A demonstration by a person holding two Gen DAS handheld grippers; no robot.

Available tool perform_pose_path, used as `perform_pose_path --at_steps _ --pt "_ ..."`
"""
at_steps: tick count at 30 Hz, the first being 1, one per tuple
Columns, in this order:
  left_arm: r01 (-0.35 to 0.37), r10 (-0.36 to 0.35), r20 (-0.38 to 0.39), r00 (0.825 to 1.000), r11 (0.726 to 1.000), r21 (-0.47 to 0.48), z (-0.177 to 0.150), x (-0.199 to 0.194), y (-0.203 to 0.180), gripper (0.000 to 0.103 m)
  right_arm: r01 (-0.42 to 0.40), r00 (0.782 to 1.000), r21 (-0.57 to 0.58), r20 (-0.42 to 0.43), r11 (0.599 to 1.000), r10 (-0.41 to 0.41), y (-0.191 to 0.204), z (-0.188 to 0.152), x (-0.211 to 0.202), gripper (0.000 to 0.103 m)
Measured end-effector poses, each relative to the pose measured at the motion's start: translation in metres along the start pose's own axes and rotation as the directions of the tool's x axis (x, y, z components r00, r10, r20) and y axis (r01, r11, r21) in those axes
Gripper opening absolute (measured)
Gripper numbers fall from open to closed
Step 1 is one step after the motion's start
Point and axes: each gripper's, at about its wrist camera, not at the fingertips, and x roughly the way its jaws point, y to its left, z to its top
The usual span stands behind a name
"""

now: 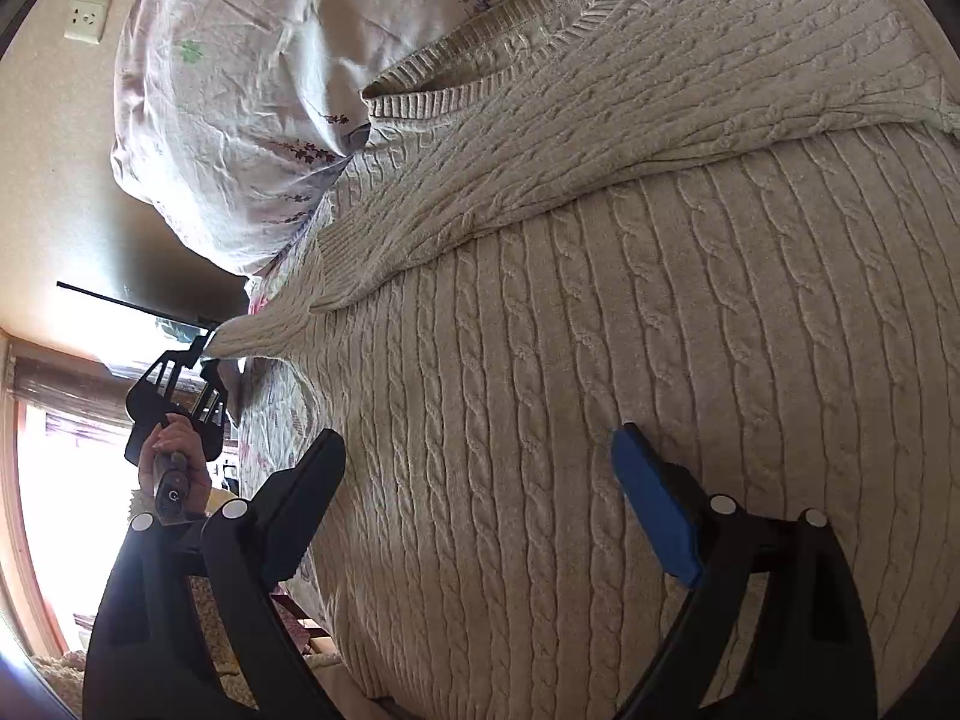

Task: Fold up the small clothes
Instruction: 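Close the left gripper on the other sweater sleeve, then lift the sleeve with the left gripper and fold it over the body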

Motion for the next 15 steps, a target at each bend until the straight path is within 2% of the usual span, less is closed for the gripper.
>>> perform_pose_path --at_steps 8,15 --pt "0.121 -0.106 -0.101 0.989 0.982 0.148 -0.044 0.015 -0.062 0.009 -0.006 1.000 -0.001 0.007 1.000 0.006 -0.001 -0.003 -0.007 0.092" --pt "0.164 -0.123 -0.186 0.975 0.960 0.225 -0.086 0.034 -0.091 0.009 -0.009 1.000 0.017 0.024 1.000 0.008 -0.003 -0.007 -0.017 0.092"
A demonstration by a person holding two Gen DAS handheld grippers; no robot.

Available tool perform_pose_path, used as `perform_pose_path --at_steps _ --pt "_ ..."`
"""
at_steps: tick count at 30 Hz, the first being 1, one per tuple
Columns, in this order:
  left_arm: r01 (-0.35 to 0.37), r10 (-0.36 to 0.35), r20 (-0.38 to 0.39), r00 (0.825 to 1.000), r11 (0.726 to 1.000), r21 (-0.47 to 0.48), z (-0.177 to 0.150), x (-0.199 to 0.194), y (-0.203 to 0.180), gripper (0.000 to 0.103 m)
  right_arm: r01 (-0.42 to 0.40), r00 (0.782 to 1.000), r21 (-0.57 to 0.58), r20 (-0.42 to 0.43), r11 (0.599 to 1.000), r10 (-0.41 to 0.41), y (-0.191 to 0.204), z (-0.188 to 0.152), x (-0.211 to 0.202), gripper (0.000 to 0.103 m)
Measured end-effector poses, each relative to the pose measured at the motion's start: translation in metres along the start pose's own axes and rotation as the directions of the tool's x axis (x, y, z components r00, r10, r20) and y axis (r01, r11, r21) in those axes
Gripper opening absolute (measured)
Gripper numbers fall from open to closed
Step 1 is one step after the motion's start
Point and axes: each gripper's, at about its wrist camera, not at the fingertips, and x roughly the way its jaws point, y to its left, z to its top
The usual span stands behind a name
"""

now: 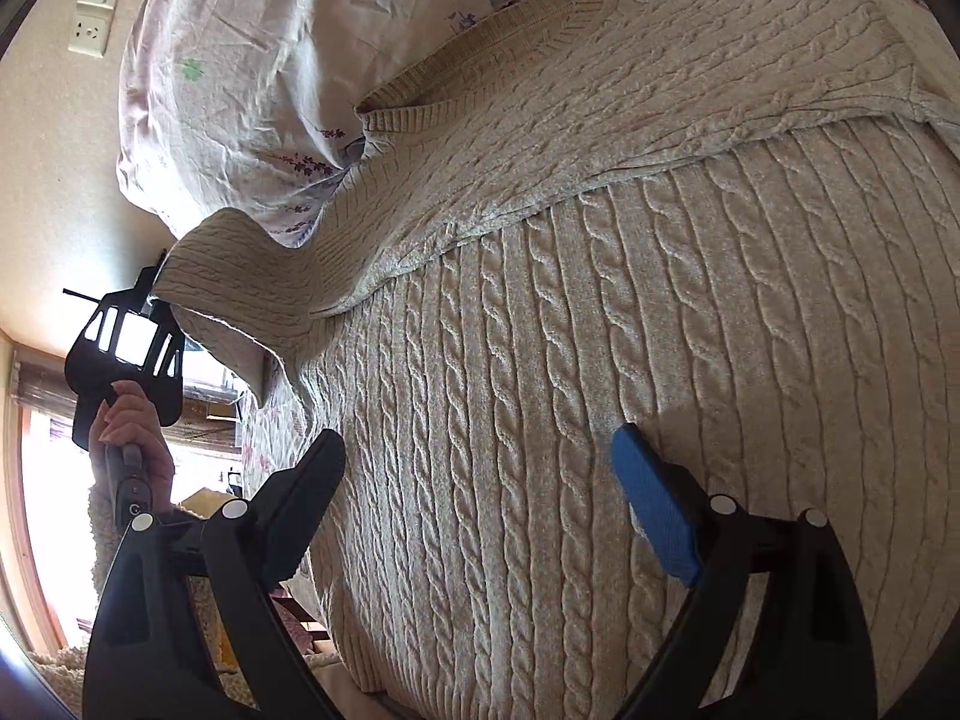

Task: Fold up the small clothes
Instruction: 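Lift the sleeve with the left gripper and fold it over the body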

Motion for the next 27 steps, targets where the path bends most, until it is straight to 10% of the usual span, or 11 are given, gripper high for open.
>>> perform_pose_path --at_steps 10,18,20,27 --pt "-0.080 0.091 -0.111 0.990 0.991 0.103 -0.065 0.053 -0.012 0.009 -0.002 1.000 0.022 0.025 1.000 0.001 -0.012 -0.004 -0.016 0.092" --pt "-0.244 0.268 -0.208 0.941 0.960 0.135 -0.122 0.089 0.030 0.011 0.010 0.999 0.039 0.030 0.999 -0.012 -0.023 -0.014 -0.024 0.092" --pt "-0.268 0.287 -0.238 0.928 0.957 0.112 -0.130 0.093 0.042 0.025 0.011 0.999 0.046 0.031 0.999 -0.012 -0.027 -0.016 -0.027 0.092" --pt "-0.140 0.118 -0.193 0.974 0.985 -0.104 -0.108 0.065 0.054 0.056 0.020 0.999 0.050 0.042 0.999 -0.022 -0.036 -0.018 -0.037 0.092"
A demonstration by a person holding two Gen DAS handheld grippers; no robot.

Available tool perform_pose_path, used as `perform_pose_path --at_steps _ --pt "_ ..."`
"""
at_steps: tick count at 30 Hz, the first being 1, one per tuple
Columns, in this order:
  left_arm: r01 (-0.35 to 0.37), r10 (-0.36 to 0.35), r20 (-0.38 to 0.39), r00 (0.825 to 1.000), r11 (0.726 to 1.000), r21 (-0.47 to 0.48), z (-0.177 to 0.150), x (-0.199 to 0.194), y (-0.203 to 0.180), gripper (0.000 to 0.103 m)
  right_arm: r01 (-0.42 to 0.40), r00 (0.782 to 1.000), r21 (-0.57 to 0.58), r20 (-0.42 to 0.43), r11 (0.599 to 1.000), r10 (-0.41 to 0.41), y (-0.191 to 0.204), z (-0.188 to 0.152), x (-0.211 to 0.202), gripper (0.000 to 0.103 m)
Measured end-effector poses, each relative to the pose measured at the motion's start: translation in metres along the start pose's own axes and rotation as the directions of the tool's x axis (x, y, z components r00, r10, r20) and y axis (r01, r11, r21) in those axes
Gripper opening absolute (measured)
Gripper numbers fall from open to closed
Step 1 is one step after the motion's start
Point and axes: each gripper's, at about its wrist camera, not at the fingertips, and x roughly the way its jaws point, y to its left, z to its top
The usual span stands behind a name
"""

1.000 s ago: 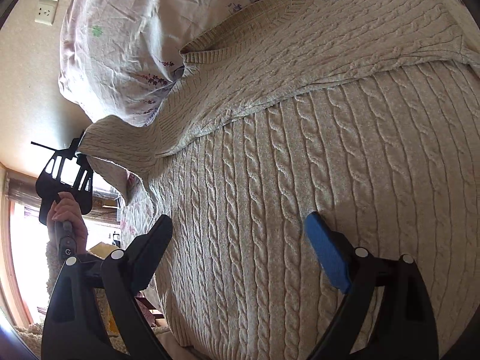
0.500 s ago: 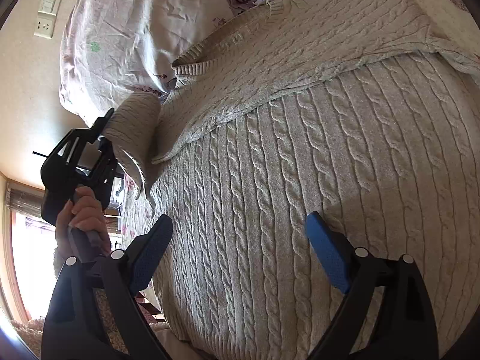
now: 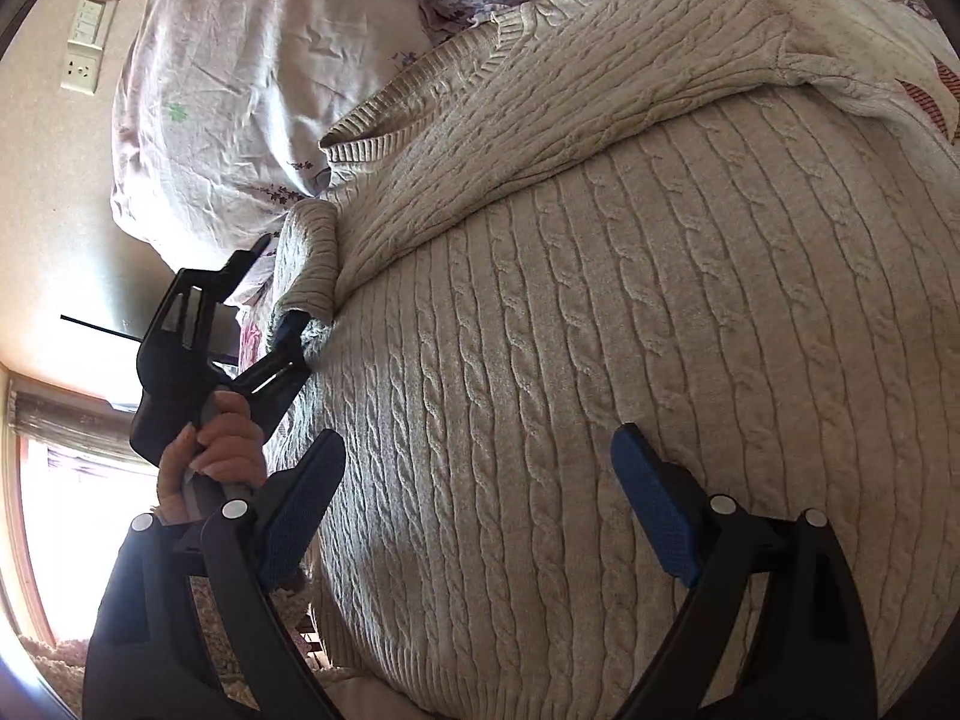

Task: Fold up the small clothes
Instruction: 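Lift the sleeve with the left gripper and fold it over the body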

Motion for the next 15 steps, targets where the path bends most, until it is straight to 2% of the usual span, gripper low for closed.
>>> perform_pose_path --at_steps 3,10,12,15 --pt "0.064 -0.056 0.065 0.996 0.989 -0.131 0.020 -0.021 0.016 0.056 -0.001 1.000 -0.003 0.000 1.000 0.001 -0.001 0.000 -0.002 0.092" --pt "0.026 0.017 0.215 0.976 0.980 -0.196 0.058 -0.067 0.041 0.056 -0.001 1.000 -0.020 -0.006 1.000 0.001 0.002 0.001 -0.001 0.092" --pt "0.020 0.042 0.252 0.967 0.971 -0.237 0.068 -0.078 0.051 0.056 0.002 1.000 -0.028 -0.012 1.000 -0.003 0.005 0.003 0.001 0.092" --pt "0.034 0.058 0.289 0.956 0.953 -0.302 0.075 -0.094 0.069 0.050 0.009 1.000 -0.034 -0.025 0.999 -0.009 0.006 0.002 0.004 0.093"
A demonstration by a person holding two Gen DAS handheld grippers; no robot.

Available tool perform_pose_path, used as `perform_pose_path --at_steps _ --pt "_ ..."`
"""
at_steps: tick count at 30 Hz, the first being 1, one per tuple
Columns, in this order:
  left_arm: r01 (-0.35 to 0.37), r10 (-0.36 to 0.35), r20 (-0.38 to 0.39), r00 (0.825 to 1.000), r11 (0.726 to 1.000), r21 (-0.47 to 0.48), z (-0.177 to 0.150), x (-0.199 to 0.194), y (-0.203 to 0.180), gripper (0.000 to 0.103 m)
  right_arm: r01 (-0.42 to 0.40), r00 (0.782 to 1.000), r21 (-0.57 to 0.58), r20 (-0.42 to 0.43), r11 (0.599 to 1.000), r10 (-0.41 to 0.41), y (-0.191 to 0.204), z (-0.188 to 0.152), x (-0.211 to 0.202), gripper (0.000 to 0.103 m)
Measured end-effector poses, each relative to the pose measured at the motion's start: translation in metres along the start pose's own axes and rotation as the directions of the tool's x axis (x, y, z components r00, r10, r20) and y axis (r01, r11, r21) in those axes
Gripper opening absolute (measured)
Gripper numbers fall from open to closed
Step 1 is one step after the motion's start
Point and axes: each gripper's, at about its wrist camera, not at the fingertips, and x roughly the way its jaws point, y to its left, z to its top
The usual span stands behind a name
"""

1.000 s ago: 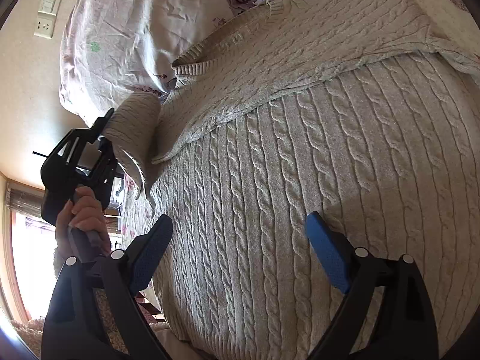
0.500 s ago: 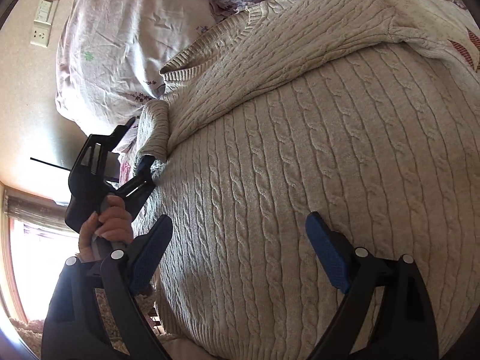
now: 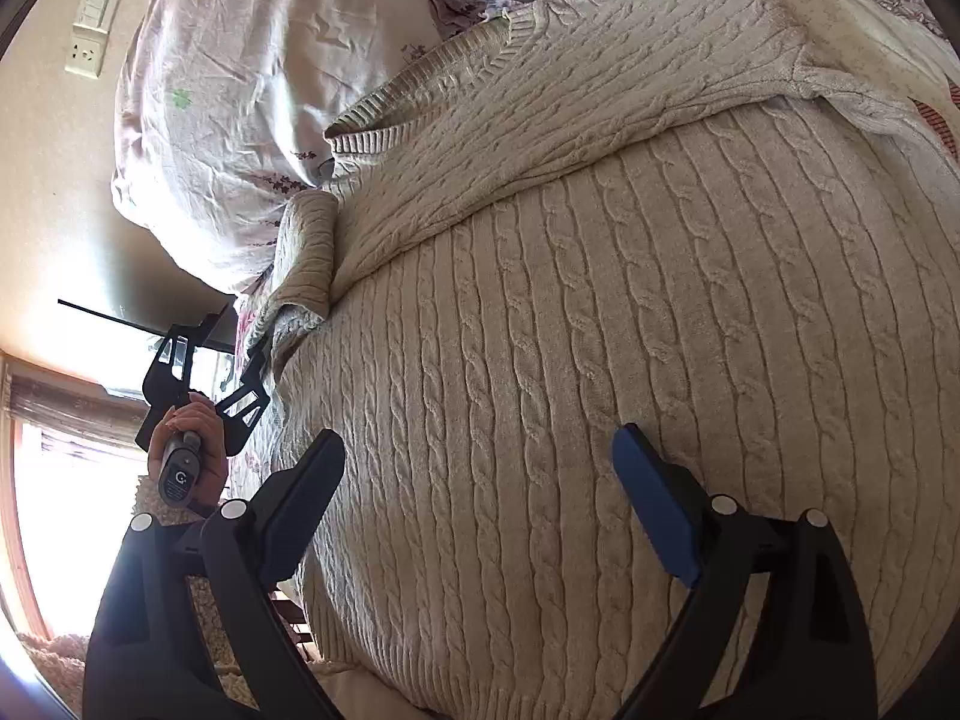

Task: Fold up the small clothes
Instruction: 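Lift the sleeve with the left gripper and fold it over the body, then lay the cuff on the sweater body and open the left gripper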

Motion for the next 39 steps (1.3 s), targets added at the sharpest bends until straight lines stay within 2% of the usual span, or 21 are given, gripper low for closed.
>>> perform_pose_path --at_steps 3,5,7,10,13,16,21,23,25,28,31,34,39 --pt "-0.007 0.008 0.015 1.000 0.999 -0.044 0.010 -0.005 0.010 0.041 0.000 1.000 -0.003 -0.003 1.000 0.000 0.000 0.000 0.000 0.093" --pt "-0.004 0.006 0.021 1.000 0.997 -0.077 0.015 -0.007 0.017 0.024 0.001 1.000 -0.003 -0.001 1.000 -0.001 0.001 0.001 0.000 0.093" --pt "0.010 -0.008 0.022 1.000 0.995 -0.103 0.015 -0.005 0.020 0.017 0.000 1.000 -0.004 -0.001 1.000 0.000 0.000 0.000 -0.001 0.093" --pt "0.018 -0.015 0.032 0.999 0.997 -0.079 0.014 -0.005 0.014 0.008 -0.002 1.000 -0.007 -0.004 1.000 0.002 -0.001 -0.001 -0.001 0.093" --pt "0.049 -0.048 0.030 0.998 0.998 -0.029 0.010 -0.003 -0.001 0.007 -0.001 1.000 -0.012 -0.005 1.000 0.001 -0.002 -0.004 -0.003 0.093" --pt "0.104 -0.104 -0.005 0.995 0.994 0.021 0.000 0.002 -0.022 0.007 -0.002 1.000 -0.014 -0.003 1.000 0.001 -0.004 -0.004 -0.006 0.093" --pt "0.205 -0.191 -0.111 0.975 0.970 0.132 -0.033 0.017 -0.070 0.007 -0.009 1.000 -0.012 0.004 1.000 0.009 -0.009 -0.004 -0.010 0.093" --pt "0.230 -0.198 -0.169 0.966 0.954 0.195 -0.053 0.026 -0.090 0.007 -0.014 1.000 -0.012 0.006 1.000 0.014 -0.010 -0.004 -0.011 0.093" --pt "0.238 -0.177 -0.228 0.957 0.930 0.279 -0.076 0.037 -0.109 0.007 -0.015 1.000 -0.015 0.007 1.000 0.015 -0.012 -0.005 -0.013 0.093" --pt "0.242 -0.116 -0.310 0.944 0.879 0.410 -0.118 0.056 -0.133 0.007 -0.012 1.000 -0.022 0.014 1.000 0.012 -0.014 -0.007 -0.017 0.093" --pt "0.238 -0.038 -0.380 0.924 0.834 0.498 -0.163 0.081 -0.144 0.007 -0.003 1.000 -0.028 0.024 1.000 0.004 -0.016 -0.007 -0.023 0.093" --pt "0.229 0.053 -0.433 0.900 0.787 0.573 -0.205 0.104 -0.141 0.007 0.015 0.999 -0.033 0.044 0.999 -0.013 -0.019 -0.011 -0.032 0.093" --pt "0.224 0.191 -0.496 0.847 0.718 0.659 -0.265 0.141 -0.132 0.007 0.057 0.993 -0.024 0.101 0.998 -0.054 -0.030 -0.017 -0.055 0.093"
